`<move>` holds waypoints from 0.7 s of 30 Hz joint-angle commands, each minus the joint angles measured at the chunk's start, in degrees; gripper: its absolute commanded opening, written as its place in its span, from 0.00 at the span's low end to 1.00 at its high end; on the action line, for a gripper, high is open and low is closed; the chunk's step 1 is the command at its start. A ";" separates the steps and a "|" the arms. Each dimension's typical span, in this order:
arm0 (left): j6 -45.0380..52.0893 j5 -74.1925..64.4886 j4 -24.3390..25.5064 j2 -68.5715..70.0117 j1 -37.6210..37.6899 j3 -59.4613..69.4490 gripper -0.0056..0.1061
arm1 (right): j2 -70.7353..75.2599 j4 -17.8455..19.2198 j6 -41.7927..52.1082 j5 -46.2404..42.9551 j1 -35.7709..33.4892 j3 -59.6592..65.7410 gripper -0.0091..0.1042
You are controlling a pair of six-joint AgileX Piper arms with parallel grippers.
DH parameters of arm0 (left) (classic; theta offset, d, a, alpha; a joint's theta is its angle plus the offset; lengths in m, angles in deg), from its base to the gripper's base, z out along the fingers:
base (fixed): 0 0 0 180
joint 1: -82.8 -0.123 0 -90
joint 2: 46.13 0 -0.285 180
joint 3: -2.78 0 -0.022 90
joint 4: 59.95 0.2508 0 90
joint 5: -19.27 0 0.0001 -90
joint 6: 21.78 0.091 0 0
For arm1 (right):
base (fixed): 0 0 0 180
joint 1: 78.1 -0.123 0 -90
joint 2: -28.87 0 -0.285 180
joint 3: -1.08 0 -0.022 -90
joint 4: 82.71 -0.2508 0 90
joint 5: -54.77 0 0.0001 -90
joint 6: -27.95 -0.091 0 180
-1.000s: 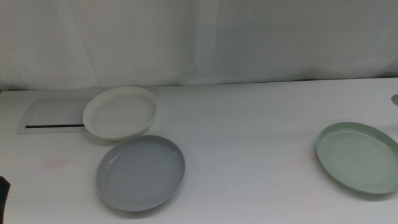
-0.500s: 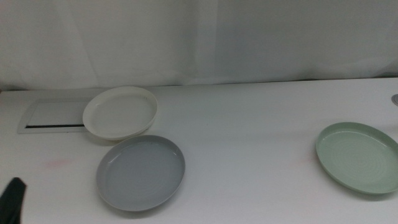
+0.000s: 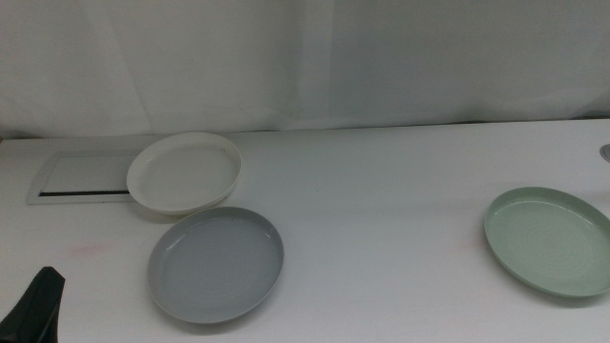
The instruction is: Stack the three bowls on top of each other.
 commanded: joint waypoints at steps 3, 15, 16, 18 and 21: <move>-2.47 -0.03 -0.61 -0.04 0.01 -1.03 0.87 | 0.33 0.44 0.37 -0.70 0.23 2.28 0.99; -1.91 -28.11 -0.80 -11.71 0.01 -25.15 0.87 | 0.33 0.53 0.37 -0.70 0.23 2.28 0.99; -1.91 -29.59 -1.63 -13.94 0.01 -27.98 0.87 | 0.33 0.53 0.37 -0.70 0.23 2.28 0.99; 0.09 -32.89 -3.05 -18.76 0.01 -33.43 0.87 | 0.33 0.53 0.37 -0.70 0.23 2.28 0.99; 6.00 -38.91 -5.80 -26.36 0.01 -41.06 0.87 | 0.33 0.53 0.37 -0.70 0.23 2.28 0.99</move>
